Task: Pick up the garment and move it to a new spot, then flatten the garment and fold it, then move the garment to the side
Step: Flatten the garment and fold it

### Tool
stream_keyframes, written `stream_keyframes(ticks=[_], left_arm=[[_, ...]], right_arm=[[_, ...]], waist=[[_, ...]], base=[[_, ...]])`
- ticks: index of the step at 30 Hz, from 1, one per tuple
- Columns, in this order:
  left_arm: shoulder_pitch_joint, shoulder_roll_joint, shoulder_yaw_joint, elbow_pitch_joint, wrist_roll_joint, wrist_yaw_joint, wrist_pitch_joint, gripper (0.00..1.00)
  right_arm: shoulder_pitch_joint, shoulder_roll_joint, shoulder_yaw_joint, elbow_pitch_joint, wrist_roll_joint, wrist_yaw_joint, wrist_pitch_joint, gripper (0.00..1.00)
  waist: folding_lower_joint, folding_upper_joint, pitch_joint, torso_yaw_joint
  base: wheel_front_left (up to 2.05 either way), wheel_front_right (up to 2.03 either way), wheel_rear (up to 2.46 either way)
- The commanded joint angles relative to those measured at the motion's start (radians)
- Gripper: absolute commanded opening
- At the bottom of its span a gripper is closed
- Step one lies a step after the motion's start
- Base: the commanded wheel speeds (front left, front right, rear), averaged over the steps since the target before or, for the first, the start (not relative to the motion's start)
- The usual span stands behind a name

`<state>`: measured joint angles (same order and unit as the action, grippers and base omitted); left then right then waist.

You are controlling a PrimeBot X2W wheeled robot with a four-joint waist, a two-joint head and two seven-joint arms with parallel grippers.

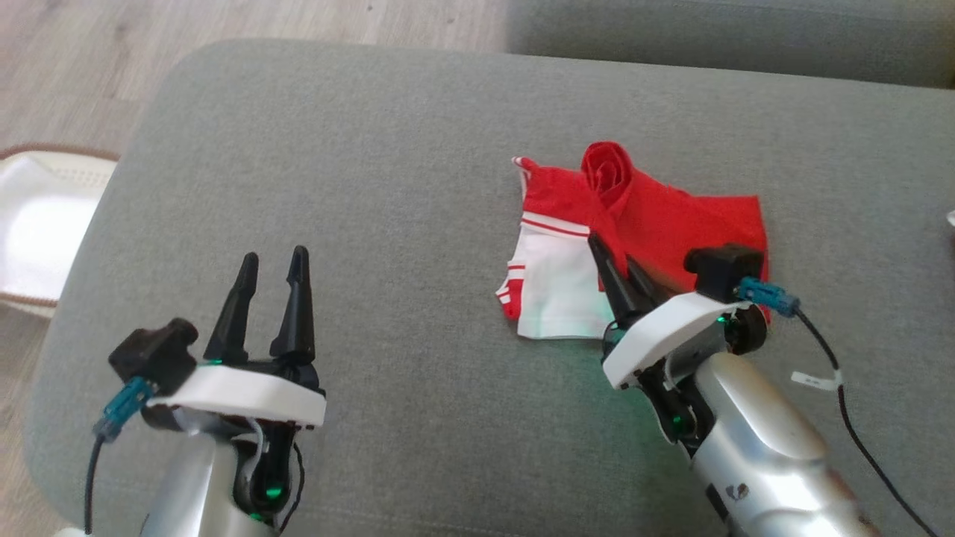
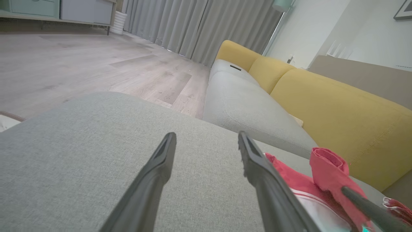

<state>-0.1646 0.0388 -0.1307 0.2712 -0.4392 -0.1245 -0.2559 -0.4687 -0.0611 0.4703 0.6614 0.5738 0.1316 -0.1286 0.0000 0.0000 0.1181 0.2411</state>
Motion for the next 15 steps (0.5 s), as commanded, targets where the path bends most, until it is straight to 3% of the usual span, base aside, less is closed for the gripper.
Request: stream_keyframes(ticks=[1, 5, 6, 7, 8, 15], left_arm=[[-0.035, 0.011, 0.023, -0.028, -0.006, -0.006, -0.006, 1.00], [-0.043, 0.011, 0.021, -0.027, -0.010, -0.006, -0.006, 1.00], [-0.043, 0.011, 0.021, -0.026, -0.011, -0.006, -0.006, 1.00], [-0.044, 0.011, 0.021, -0.025, -0.011, -0.006, -0.006, 1.00], [-0.044, 0.011, 0.022, -0.024, -0.011, -0.006, -0.006, 1.00], [-0.046, 0.011, 0.040, -0.019, -0.005, -0.004, -0.006, 1.00]], right_arm=[[-0.049, 0.011, 0.023, -0.021, 0.008, -0.001, -0.005, 0.00], [-0.068, 0.011, 0.069, 0.026, 0.043, -0.001, -0.011, 0.00], [-0.071, 0.011, 0.093, 0.026, 0.060, -0.001, -0.013, 0.26], [-0.071, 0.011, 0.118, 0.025, 0.086, -0.001, -0.009, 0.76], [-0.073, 0.011, 0.143, 0.028, 0.106, -0.001, -0.003, 1.00], [-0.111, 0.011, 0.236, 0.037, 0.160, -0.001, -0.035, 1.00]], waist=[[0.0000, 0.0000, 0.009, 0.011], [0.0000, 0.0000, 0.023, 0.026], [0.0000, 0.0000, 0.026, 0.028], [0.0000, 0.0000, 0.028, 0.029], [0.0000, 0.0000, 0.029, 0.028], [0.0000, 0.0000, 0.022, -0.011]], base=[[0.00, 0.00, 0.00], [0.00, 0.00, 0.00], [0.00, 0.00, 0.00], [0.00, 0.00, 0.00], [0.00, 0.00, 0.00], [0.00, 0.00, 0.00]])
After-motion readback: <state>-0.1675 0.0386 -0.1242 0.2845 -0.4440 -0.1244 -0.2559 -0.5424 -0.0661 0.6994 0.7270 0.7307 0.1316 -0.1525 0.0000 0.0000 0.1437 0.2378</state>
